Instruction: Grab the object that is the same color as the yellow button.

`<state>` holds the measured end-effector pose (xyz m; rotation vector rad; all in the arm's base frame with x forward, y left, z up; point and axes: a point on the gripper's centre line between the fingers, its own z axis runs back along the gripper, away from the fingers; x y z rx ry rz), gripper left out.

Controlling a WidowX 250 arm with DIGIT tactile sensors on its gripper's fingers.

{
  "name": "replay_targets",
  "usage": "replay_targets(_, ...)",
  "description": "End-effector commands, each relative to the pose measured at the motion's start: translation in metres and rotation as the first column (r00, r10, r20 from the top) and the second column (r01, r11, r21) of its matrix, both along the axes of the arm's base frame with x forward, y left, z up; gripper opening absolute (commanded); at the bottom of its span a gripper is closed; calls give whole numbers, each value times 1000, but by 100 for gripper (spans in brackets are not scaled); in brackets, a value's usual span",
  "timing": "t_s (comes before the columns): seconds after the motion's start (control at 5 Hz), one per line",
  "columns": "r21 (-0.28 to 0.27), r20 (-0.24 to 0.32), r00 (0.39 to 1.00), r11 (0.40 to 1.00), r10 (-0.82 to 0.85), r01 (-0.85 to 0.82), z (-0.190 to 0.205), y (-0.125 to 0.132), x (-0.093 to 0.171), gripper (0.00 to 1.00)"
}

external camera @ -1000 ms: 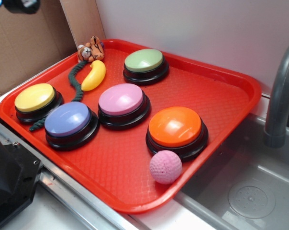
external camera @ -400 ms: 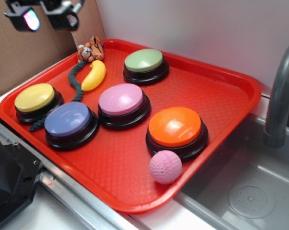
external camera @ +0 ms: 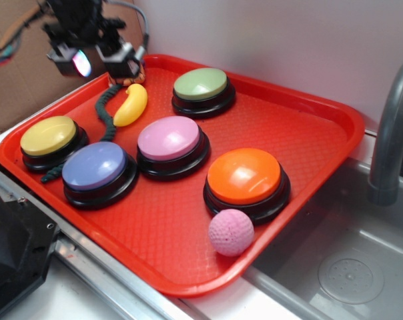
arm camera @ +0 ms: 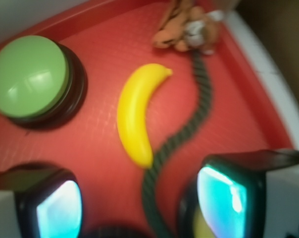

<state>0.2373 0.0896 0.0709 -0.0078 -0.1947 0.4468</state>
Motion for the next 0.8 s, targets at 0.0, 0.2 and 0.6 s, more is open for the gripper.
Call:
replay_targets(0.0,-34,91,995,999,-34,37,-30,19,15,100)
replay_targets(0.2,-17,98,992,996,-82,84,-43,15,20,100)
replay_targets(0.6,2,85,991,994,-106,106,-47,10,23,24)
